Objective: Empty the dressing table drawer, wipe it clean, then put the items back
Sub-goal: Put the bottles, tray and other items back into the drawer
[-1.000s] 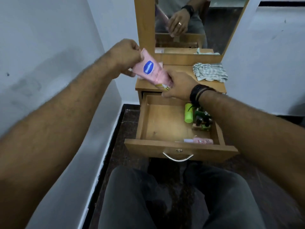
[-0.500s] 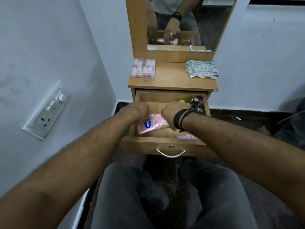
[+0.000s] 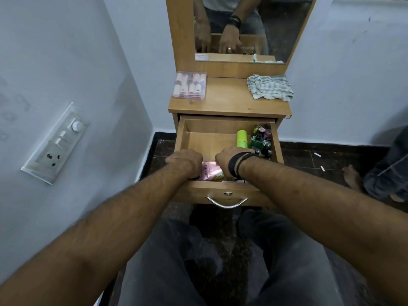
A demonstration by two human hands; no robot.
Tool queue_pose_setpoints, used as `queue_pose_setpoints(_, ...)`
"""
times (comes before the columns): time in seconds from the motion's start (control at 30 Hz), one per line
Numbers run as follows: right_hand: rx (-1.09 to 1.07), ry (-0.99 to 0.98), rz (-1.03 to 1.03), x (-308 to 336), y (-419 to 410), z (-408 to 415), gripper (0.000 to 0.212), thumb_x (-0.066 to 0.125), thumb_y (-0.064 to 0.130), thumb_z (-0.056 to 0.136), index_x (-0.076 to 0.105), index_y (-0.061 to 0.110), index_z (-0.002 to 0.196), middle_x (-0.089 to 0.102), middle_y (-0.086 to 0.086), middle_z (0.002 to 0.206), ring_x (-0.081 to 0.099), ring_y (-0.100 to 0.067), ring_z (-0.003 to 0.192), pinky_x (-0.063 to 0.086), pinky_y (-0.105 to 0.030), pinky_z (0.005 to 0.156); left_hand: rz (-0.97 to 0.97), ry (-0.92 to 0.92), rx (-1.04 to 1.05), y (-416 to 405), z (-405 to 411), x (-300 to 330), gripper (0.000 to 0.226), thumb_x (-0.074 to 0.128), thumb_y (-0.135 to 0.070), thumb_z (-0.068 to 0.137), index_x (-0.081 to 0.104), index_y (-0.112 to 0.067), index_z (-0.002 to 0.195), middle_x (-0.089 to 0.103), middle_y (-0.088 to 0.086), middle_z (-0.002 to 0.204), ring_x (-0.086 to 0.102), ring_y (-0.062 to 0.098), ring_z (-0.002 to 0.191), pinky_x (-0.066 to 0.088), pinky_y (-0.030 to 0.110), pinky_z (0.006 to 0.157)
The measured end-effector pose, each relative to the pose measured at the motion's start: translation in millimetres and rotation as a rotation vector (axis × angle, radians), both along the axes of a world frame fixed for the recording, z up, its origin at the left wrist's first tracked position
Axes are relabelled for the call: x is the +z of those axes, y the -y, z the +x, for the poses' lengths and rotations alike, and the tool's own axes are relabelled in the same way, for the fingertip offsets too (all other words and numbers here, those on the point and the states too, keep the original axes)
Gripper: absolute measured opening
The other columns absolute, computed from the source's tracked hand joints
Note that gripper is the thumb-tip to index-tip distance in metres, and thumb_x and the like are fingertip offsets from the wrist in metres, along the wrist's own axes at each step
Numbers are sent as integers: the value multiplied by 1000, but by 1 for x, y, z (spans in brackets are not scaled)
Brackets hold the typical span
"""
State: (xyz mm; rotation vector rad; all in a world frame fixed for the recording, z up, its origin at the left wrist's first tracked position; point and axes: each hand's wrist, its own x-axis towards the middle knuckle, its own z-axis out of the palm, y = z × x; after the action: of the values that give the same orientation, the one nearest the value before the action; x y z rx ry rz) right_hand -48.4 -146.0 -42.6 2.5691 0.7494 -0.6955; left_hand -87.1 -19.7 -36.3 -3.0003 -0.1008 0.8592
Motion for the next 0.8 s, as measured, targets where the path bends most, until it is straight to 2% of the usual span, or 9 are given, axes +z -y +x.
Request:
queue_pose_setpoints(0.17, 13, -3, 49, -1, -5, 8, 36, 72, 20, 85, 64, 13, 120, 67, -10, 114, 66, -30, 100, 57, -39, 84, -49, 34, -6, -5, 4, -5, 37, 68, -31, 94, 59, -14, 126, 63, 9, 120, 61, 26, 109, 53, 46, 97)
queue_pose_setpoints(0.27, -21, 7, 154, 7, -12, 19, 29, 72, 25, 88, 64, 14, 114, 68, -7, 106, 63, -25, 90, 54, -33, 77, -67, 164, -7, -15, 14, -2, 29, 65, -27, 96, 62, -15, 121, 66, 7, 116, 64, 24, 103, 57, 44, 91)
queue_pose_setpoints(0.33, -36, 80, 261, 19, -18, 31, 26, 67, 27, 91, 65, 16, 114, 69, -8, 107, 63, -26, 87, 52, -32, 73, -98, 290, 23, -27, 26, 7, 28, 62, -23, 95, 64, -16, 122, 67, 8, 118, 65, 27, 103, 57, 46, 89)
queue_pose_setpoints(0.43, -95, 226, 491, 37, -27, 52, 36, 61, 36, 91, 62, 16, 121, 67, -9, 115, 65, -31, 101, 55, -36, 82, -157, 485, 73, -47, 45, 24, 31, 54, -26, 95, 62, -15, 123, 62, 9, 123, 62, 32, 106, 55, 46, 86)
queue_pose_setpoints(0.53, -185, 283, 645, 46, -39, 72, 44, 54, 40, 95, 53, 18, 134, 60, -8, 128, 55, -32, 119, 51, -45, 96, -190, 592, 121, -61, 65, 37, 35, 49, -32, 97, 60, -14, 126, 56, 10, 125, 58, 35, 111, 53, 51, 90)
queue_pose_setpoints(0.63, -268, 314, 674, 47, -48, 90, 50, 48, 40, 99, 43, 21, 144, 53, -6, 139, 46, -32, 130, 48, -52, 100, -196, 632, 141, -68, 86, 42, 39, 51, -32, 99, 58, -13, 132, 53, 11, 130, 50, 33, 119, 49, 50, 95)
queue_pose_setpoints(0.73, -325, 297, 690, 44, -57, 105, 54, 44, 44, 100, 35, 22, 149, 52, -7, 141, 43, -33, 132, 47, -53, 101, -238, 629, 202, -72, 106, 39, 46, 54, -31, 97, 53, -10, 138, 50, 16, 136, 45, 36, 124, 45, 49, 102)
queue_pose_setpoints(0.8, -349, 285, 688, 43, -62, 113, 58, 41, 46, 100, 28, 27, 153, 53, -8, 142, 42, -33, 133, 46, -53, 101, -293, 621, 275, -74, 117, 35, 51, 58, -35, 96, 50, -9, 139, 50, 17, 137, 46, 37, 125, 45, 47, 101)
